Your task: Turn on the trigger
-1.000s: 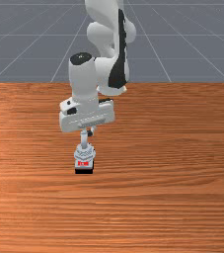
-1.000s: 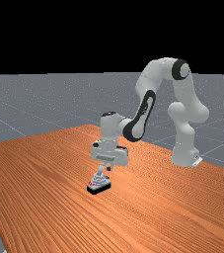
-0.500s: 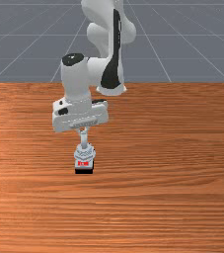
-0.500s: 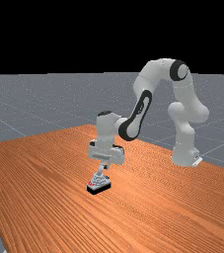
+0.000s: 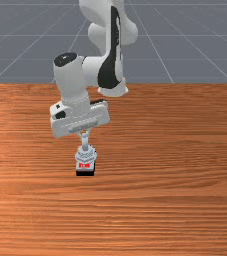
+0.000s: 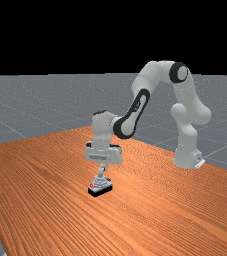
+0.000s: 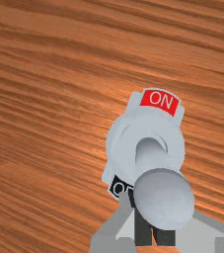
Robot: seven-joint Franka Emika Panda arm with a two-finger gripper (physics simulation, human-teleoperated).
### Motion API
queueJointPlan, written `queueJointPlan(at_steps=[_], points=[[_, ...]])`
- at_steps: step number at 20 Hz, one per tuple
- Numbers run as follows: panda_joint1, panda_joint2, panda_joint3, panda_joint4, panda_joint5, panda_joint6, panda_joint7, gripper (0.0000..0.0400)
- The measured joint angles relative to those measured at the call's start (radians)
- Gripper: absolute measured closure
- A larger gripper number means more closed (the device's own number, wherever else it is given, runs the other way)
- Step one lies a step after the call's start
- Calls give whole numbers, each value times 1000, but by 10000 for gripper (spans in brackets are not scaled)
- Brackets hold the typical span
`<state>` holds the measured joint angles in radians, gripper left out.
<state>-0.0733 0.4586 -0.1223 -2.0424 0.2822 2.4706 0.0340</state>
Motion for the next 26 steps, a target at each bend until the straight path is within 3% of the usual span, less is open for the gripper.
queueJointPlan(at_steps=[3,4,5,6,10,14,15,16,18,19,21,26], points=[[3,-35,-11,-4,-5,-41,4,389],[37,-46,-37,-20,-86,-5,26,400],[40,-48,-40,-24,-85,-3,44,400],[73,-50,-70,-34,-127,15,125,399],[53,-77,-52,-48,-90,2,90,400],[63,-9,-69,90,-84,-66,202,398],[9,-28,1,18,-6,109,36,399],[-115,-11,145,-7,96,241,-88,399],[-46,-7,67,-1,57,224,-33,399],[13,11,-7,29,-14,139,47,399],[38,52,-45,123,-79,-47,108,400],[34,2,-46,40,-70,48,89,400]])
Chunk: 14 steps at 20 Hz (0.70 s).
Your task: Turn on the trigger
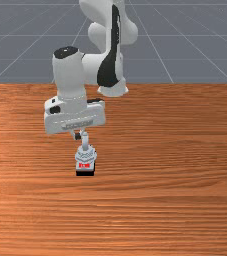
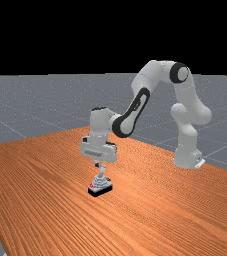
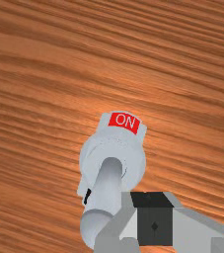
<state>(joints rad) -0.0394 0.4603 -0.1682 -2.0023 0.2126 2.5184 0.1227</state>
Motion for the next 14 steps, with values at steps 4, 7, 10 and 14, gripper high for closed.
queueJointPlan(at_steps=[4,7,10,14], points=[[-75,-7,93,-73,115,201,-119,400],[-91,32,81,-2,128,54,-124,400],[39,23,-43,-46,-41,129,40,400],[67,-36,-70,-53,-102,83,89,400]])
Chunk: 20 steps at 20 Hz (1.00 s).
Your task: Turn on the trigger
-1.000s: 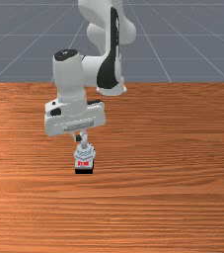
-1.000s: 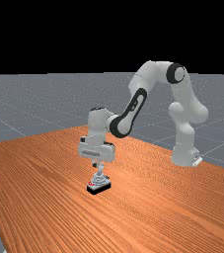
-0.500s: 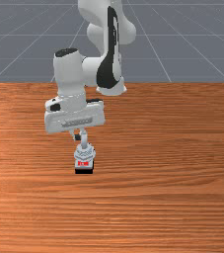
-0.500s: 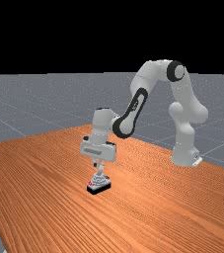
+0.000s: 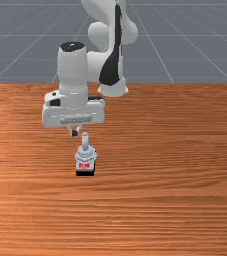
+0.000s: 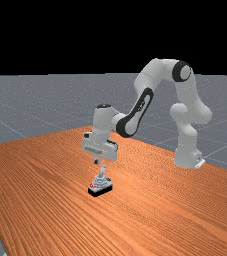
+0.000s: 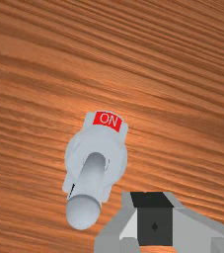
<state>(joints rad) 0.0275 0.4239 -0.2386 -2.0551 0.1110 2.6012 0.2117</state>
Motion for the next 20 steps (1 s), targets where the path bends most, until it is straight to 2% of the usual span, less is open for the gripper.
queueJointPlan(at_steps=[1,2,3,4,5,6,7,9,10,11,12,13,14,16,17,18,20], points=[[-46,-17,48,-9,82,-12,-58,400],[-87,-42,99,-75,150,110,-145,400],[-68,-29,74,-54,116,70,-112,400],[-53,-1,53,-8,81,-16,-77,400],[-57,10,60,-16,92,15,-87,400],[-54,38,54,17,80,-32,-74,400],[-55,50,55,21,81,-33,-74,400],[-80,27,88,-51,132,111,-124,400],[-79,25,87,-55,131,112,-124,400],[-105,17,117,-80,164,168,-158,400],[-79,17,85,-68,131,116,-125,400],[-89,18,90,-55,139,76,-133,400],[-79,13,81,-64,118,86,-136,400],[-85,-3,86,-90,119,97,-155,400],[-95,-13,95,-106,147,95,-154,400],[-72,-25,71,-130,121,115,-113,400],[-81,-3,82,-126,133,137,-129,400]])
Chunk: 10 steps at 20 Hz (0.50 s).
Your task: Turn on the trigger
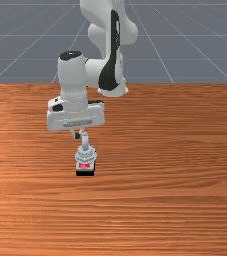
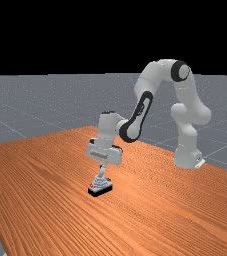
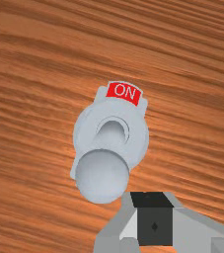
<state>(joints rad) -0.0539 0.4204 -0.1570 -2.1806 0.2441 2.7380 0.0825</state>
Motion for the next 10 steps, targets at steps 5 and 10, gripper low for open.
queueJointPlan(at_steps=[5,10], points=[[1,100,-3,71,-16,-59,9,400],[48,78,-26,11,-29,32,50,400]])
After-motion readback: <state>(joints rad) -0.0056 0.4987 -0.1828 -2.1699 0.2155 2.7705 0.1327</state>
